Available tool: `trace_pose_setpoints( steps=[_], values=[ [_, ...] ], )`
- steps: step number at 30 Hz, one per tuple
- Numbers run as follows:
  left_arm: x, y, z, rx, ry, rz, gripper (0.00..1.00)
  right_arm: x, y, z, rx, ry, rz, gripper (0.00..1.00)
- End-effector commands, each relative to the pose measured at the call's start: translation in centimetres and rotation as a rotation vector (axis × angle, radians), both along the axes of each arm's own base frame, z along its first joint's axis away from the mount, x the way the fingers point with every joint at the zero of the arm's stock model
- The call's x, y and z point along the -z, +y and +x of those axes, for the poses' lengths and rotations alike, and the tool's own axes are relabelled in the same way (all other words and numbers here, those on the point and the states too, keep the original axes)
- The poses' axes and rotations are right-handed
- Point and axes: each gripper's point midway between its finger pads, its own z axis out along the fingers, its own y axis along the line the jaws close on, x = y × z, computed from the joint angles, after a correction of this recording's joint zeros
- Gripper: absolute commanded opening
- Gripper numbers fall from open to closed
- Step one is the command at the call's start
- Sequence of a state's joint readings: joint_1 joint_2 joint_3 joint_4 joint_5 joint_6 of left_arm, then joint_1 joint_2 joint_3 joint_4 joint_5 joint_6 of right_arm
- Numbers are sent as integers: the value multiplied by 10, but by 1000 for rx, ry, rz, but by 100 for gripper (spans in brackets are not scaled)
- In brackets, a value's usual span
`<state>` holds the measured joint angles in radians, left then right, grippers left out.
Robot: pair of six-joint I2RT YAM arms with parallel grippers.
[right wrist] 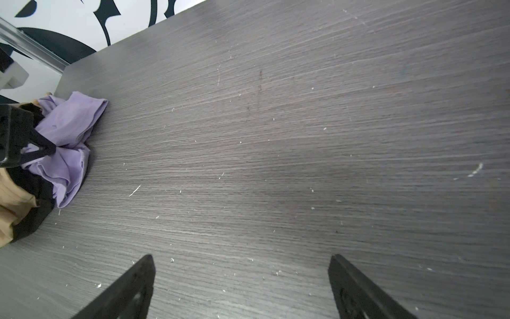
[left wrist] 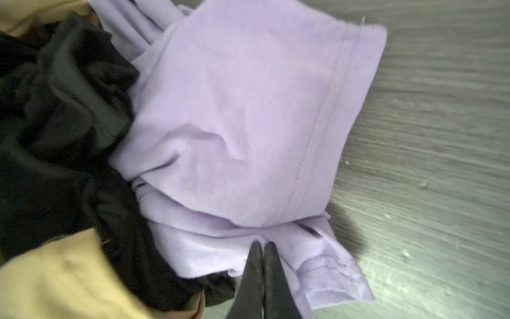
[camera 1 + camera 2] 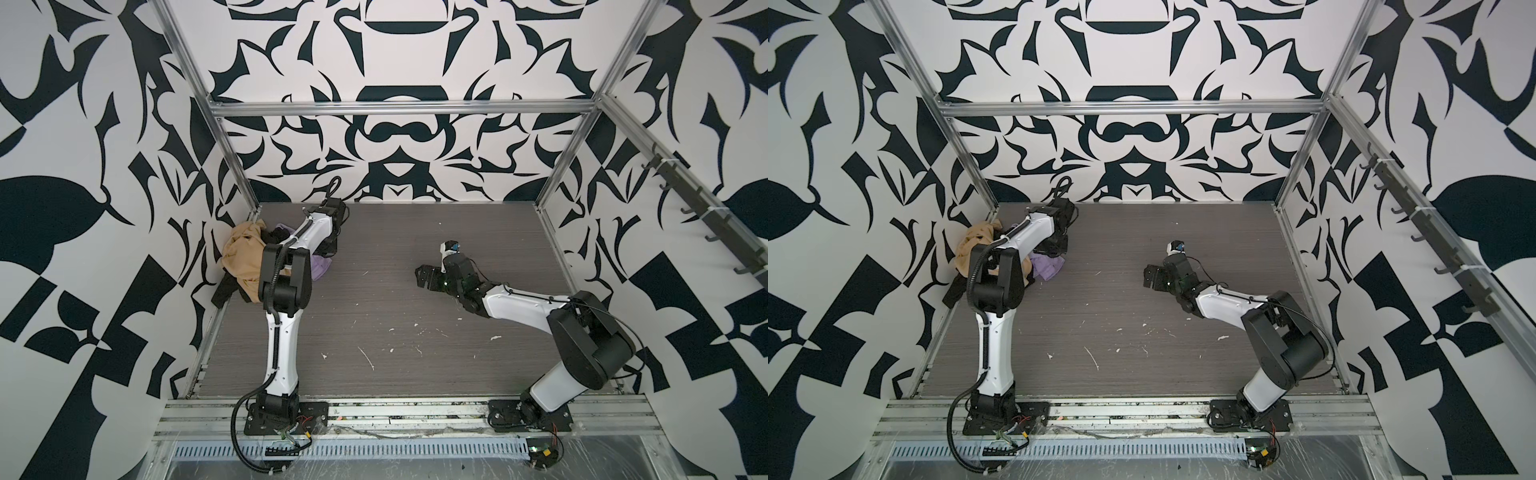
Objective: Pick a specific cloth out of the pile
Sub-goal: 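Close the left gripper on the lavender cloth's edge, then lift the lavender cloth high with the left gripper while the right gripper approaches it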
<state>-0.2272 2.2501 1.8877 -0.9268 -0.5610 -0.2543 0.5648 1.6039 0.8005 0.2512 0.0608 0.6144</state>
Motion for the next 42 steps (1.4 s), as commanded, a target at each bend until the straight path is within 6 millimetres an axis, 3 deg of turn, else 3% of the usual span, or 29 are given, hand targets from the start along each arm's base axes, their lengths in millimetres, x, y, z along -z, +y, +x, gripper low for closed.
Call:
trace_pose_setpoints(
  steps=[1, 7, 21, 27, 36, 42],
  values=[
    [-35, 2, -1, -10, -42, -14, 0, -37, 6, 10, 9, -84, 42, 100],
    [-70, 1, 5, -12, -123, -39, 0, -44, 14, 9, -13, -92, 48, 100],
    [-170, -14, 14, 33, -324, -200, 0, -70, 65, 1, -176, -178, 15, 100],
    [-200, -16, 14, 23, -395, -317, 0, -78, 84, -3, -241, -202, 13, 100],
    [-245, -46, 13, 73, -472, -522, 0, -118, 112, -16, -427, -387, 29, 100],
    [-289, -70, 12, 164, -555, -674, 0, -141, 115, -22, -502, -487, -6, 100]
  ],
)
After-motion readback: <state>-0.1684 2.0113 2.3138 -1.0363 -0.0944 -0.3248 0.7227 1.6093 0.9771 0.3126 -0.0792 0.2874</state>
